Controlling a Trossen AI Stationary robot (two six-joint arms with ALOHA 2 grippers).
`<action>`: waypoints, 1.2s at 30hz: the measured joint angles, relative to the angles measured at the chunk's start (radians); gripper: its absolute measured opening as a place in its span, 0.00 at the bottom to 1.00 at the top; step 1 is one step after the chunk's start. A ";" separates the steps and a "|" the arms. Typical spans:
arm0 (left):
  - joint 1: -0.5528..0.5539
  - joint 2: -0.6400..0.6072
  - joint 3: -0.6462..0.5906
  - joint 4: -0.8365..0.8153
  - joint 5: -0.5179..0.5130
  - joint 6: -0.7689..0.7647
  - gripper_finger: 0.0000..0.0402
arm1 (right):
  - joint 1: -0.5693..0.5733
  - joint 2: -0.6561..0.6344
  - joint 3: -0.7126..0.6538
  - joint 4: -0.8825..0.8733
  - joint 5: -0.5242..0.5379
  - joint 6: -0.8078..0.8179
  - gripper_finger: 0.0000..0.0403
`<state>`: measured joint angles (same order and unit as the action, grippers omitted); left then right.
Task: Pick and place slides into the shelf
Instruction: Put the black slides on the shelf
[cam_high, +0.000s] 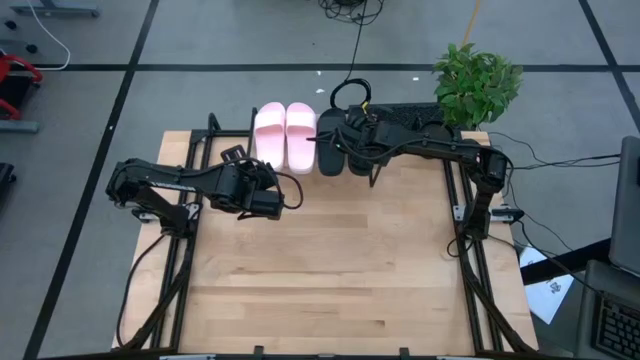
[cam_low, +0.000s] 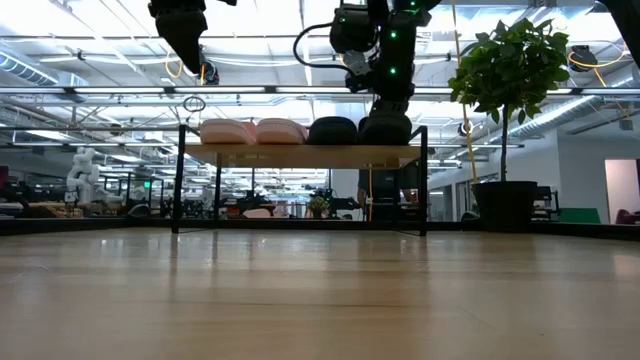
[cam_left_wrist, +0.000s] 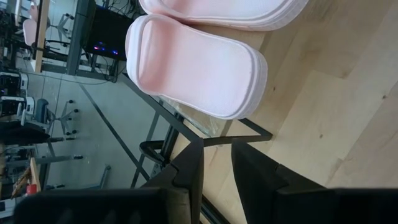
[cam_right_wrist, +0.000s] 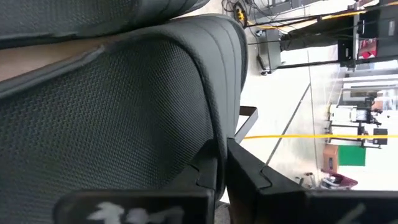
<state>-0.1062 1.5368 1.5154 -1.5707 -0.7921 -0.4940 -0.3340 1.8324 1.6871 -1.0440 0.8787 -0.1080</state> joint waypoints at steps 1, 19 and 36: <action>0.000 0.000 0.000 0.000 0.000 0.000 0.22 | 0.000 0.000 0.000 0.004 0.000 -0.012 0.02; 0.000 0.000 0.000 0.004 0.000 -0.003 0.22 | 0.000 0.000 0.000 0.023 0.010 -0.086 0.02; 0.000 0.000 0.000 0.004 0.000 -0.008 0.22 | 0.000 0.000 0.000 0.019 -0.068 -0.114 0.12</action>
<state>-0.1066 1.5368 1.5154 -1.5665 -0.7921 -0.5022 -0.3344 1.8324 1.6875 -1.0247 0.8105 -0.2225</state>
